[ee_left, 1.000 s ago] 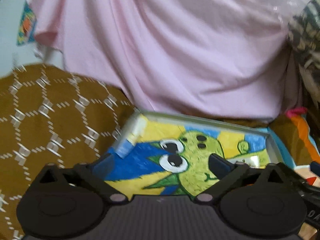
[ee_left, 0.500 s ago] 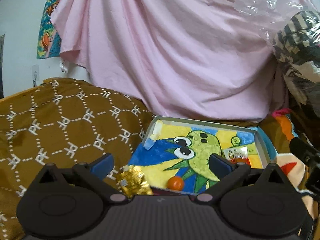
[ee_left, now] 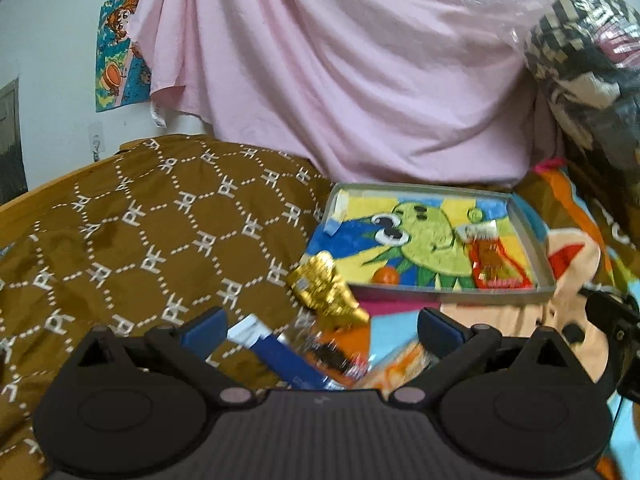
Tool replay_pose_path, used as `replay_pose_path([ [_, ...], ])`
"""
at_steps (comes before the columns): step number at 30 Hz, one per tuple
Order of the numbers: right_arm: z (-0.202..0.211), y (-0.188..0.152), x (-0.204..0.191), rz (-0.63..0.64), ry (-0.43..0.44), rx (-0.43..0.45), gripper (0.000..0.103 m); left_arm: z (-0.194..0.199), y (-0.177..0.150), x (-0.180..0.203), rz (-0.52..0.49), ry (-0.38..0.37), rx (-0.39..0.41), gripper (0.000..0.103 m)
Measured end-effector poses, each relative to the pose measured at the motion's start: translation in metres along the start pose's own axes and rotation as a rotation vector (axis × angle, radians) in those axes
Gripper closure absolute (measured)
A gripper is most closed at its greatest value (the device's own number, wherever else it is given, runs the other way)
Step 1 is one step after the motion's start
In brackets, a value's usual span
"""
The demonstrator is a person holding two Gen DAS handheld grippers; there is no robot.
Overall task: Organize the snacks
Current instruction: 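Lift both tools away from the tray back toward the remaining snacks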
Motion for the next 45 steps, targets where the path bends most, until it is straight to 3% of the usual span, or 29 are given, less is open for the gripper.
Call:
replay_pose_path([
  [9,0.036,-0.033,-0.013,0.016,0.029,-0.109,0.001,0.011,-0.040,-0.009,-0.020,-0.052,-0.102,0.000],
  [20,0.033,-0.062,-0.020,0.021,0.010,-0.307,0.001,0.004,-0.077,-0.005,-0.066,-0.089,-0.197,0.000],
  [34,0.014,-0.087,-0.024,0.012,0.022,-0.435,0.001,-0.017,-0.091,-0.015,-0.058,-0.074,-0.248,0.000],
  [45,0.000,-0.100,-0.030,0.014,0.050,-0.487,0.001,-0.041,-0.086,0.000,-0.130,-0.122,-0.238,0.000],
])
Point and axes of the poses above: each gripper's, at about its wrist camera, not at the fingertips, and z roughly against the way its jaws point, x to its right, y to its top, the point moved 1 cm from there along -z, roughly the way its jaws point, and after that the axes turned 7 degrees about x, right-handed, at the moved point
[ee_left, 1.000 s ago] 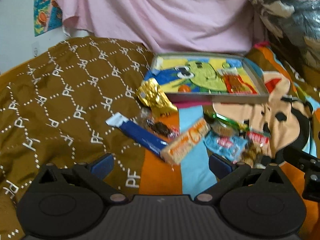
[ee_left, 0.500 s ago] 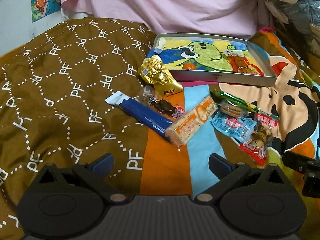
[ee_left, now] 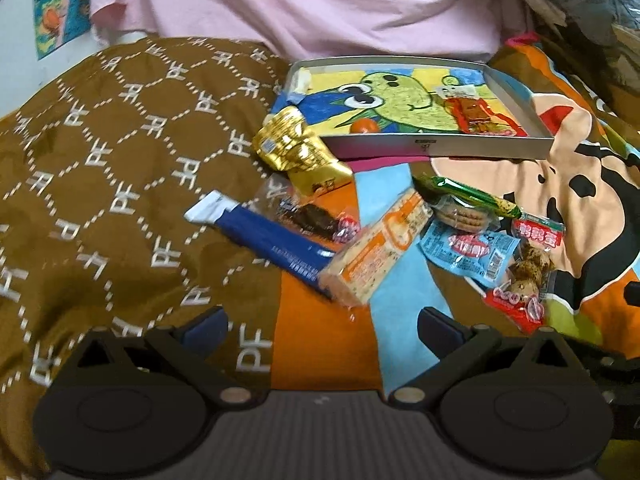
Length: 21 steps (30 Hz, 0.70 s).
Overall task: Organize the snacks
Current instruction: 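Lift both tools away from the tray back toward the remaining snacks, then grasp the cream wafer bar with the left tool while the right tool grasps the quail-egg pack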
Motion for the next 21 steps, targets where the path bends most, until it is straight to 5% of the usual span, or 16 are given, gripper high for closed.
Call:
replay_pose_path([
  [21,-0.090,0.016,0.010,-0.069,-0.067,-0.032,0.001,-0.068,0.035,0.013,-0.174,-0.173,0.033,0.000],
])
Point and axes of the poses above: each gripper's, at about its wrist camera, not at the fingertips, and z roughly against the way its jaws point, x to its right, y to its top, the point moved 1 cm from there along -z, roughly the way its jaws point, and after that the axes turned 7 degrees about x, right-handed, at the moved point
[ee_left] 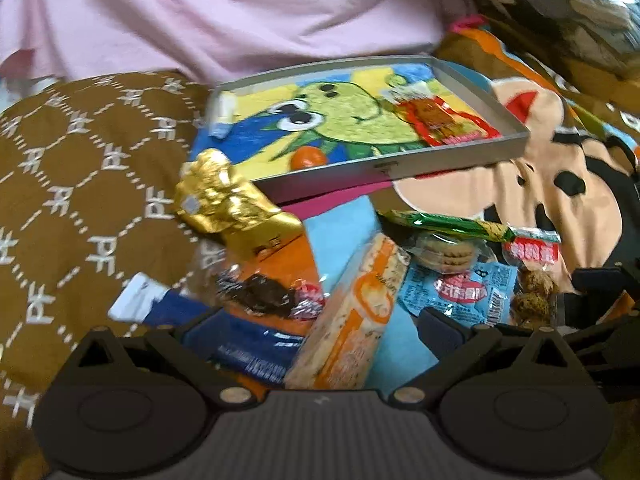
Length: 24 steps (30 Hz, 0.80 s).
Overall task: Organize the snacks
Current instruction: 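Grasp the cream wafer bar with the left tool while the right tool grasps the quail-egg pack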
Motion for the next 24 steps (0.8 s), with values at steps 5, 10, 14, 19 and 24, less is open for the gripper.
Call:
replay_pose_path([
  [5,-0.017,-0.005,-0.002,0.009,-0.048,-0.048,0.001,-0.020,-0.002,0.007,-0.077,-0.069,-0.036,0.000],
  [10,-0.012,-0.006,-0.006,0.050,-0.128,-0.054,0.003,-0.028,-0.004,0.005,-0.047,-0.133,-0.075,0.004],
  [14,-0.002,-0.007,-0.003,0.054,-0.146,-0.058,0.012,-0.029,-0.007,0.008,-0.039,-0.173,-0.113,0.014],
  [19,0.006,-0.007,0.005,0.064,-0.165,-0.056,0.019,-0.034,-0.007,0.009,-0.005,-0.163,-0.133,0.016],
  [24,0.004,-0.005,0.004,0.072,-0.158,-0.015,0.020,-0.041,-0.003,0.003,0.045,-0.151,-0.145,0.022],
])
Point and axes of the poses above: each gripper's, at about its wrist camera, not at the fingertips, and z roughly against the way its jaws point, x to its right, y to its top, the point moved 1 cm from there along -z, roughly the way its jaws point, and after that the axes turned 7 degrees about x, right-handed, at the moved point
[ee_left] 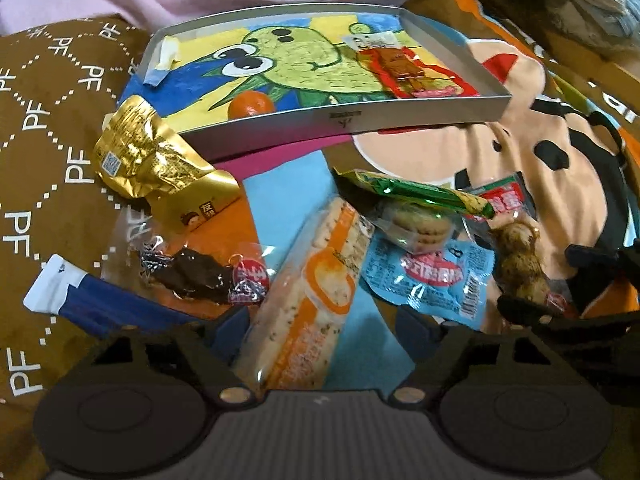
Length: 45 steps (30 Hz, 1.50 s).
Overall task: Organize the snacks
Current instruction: 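Grasp the cream wafer bar with the left tool while the right tool grasps the quail-egg pack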
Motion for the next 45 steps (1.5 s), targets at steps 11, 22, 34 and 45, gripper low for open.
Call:
replay_pose_path([
  [11,-0.014,0.002,-0.002,-0.027,0.042,-0.021,0.027,-0.001,0.000,0.002,0.006,0.076,-0.023,0.048],
  [22,0.000,-0.001,0.001,-0.043,0.067,-0.043,0.058,0.021,-0.013,0.018,0.111,0.092,-0.075,0.056],
  [34,0.043,-0.021,0.008,-0.040,0.169,-0.103,0.057,0.038,-0.027,0.023,0.169,0.085,-0.085,0.055],
  [45,0.022,-0.019,-0.002,-0.005,0.105,-0.050,0.025,0.010,-0.015,0.019,0.114,0.087,-0.089,0.045],
])
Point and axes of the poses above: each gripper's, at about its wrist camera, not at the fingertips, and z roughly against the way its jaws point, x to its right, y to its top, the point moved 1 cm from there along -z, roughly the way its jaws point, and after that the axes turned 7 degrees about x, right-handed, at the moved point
